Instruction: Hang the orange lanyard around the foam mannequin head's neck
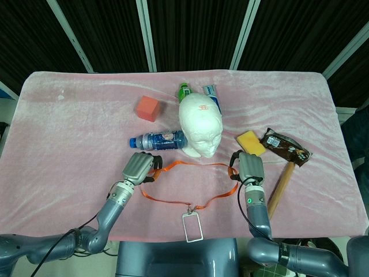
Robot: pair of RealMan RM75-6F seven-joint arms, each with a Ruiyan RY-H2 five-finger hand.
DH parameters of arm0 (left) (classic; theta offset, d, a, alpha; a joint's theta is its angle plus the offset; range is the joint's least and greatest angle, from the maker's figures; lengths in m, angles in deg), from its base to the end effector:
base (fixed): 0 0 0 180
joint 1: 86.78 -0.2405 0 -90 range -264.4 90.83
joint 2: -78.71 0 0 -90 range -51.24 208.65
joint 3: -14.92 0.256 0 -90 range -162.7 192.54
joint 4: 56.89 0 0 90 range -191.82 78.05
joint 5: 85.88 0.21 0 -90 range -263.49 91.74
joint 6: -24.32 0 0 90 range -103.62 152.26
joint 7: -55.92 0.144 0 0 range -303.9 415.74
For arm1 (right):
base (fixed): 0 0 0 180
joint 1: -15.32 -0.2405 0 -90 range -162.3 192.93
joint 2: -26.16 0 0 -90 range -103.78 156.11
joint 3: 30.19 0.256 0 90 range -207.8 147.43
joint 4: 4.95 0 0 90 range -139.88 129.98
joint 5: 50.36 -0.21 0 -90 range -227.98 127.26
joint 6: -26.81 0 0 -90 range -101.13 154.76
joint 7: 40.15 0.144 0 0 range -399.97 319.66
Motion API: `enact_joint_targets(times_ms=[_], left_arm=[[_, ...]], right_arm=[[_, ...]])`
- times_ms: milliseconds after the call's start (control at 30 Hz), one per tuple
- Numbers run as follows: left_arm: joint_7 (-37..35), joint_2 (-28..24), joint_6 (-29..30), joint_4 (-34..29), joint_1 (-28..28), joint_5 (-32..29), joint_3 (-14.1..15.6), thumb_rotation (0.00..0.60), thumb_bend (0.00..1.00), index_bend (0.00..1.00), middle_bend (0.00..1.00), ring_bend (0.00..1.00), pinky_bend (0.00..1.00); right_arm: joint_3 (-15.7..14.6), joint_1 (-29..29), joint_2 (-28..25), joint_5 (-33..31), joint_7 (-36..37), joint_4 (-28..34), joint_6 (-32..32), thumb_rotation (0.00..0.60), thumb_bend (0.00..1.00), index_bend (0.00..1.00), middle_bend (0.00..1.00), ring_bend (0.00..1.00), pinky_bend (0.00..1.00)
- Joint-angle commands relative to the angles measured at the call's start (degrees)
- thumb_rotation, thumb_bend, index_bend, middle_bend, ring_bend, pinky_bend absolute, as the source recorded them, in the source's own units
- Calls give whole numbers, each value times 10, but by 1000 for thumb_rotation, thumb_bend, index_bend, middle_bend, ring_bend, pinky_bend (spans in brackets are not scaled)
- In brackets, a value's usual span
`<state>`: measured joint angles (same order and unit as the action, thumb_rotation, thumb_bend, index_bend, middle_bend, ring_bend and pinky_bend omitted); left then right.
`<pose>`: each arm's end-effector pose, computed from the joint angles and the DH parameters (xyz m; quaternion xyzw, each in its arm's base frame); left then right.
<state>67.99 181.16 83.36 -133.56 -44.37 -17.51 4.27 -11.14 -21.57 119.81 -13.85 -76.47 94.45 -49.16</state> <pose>-0.1163 0.3256 -0.0728 -0.7085 -0.4211 -0.4379 0.3592 -0.1516 -0.3181 0.0015 0.5605 -0.5366 0.3477 0.5263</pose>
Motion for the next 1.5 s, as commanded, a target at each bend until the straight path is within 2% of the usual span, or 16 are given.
enact_joint_targets(times_ms=[33,400,600,1133,1500], left_arm=[[-10,-7,10,-10,-5,13,3,600,438,575,605,490,468],[-27,-28,34,-48,-18,61,22,600,438,578,605,490,468],[-26,-41,45,-71,-21,77,23,600,433,578,605,490,468],[-44,-22,62,-53,5,81,-37,600,427,580,608,491,468],[-48,-10,71,-51,24,90,-61,600,425,591,613,496,468]], right_arm=[[-6,12,-17,24,14,25,-12,600,549,973,368,432,329],[-22,42,-65,79,40,105,-39,600,549,977,368,432,329],[-20,51,-88,101,56,137,-44,600,548,977,368,432,329],[43,23,-130,98,40,186,-49,600,560,983,368,432,329],[82,-4,-150,65,21,213,-52,600,559,983,368,432,329]])
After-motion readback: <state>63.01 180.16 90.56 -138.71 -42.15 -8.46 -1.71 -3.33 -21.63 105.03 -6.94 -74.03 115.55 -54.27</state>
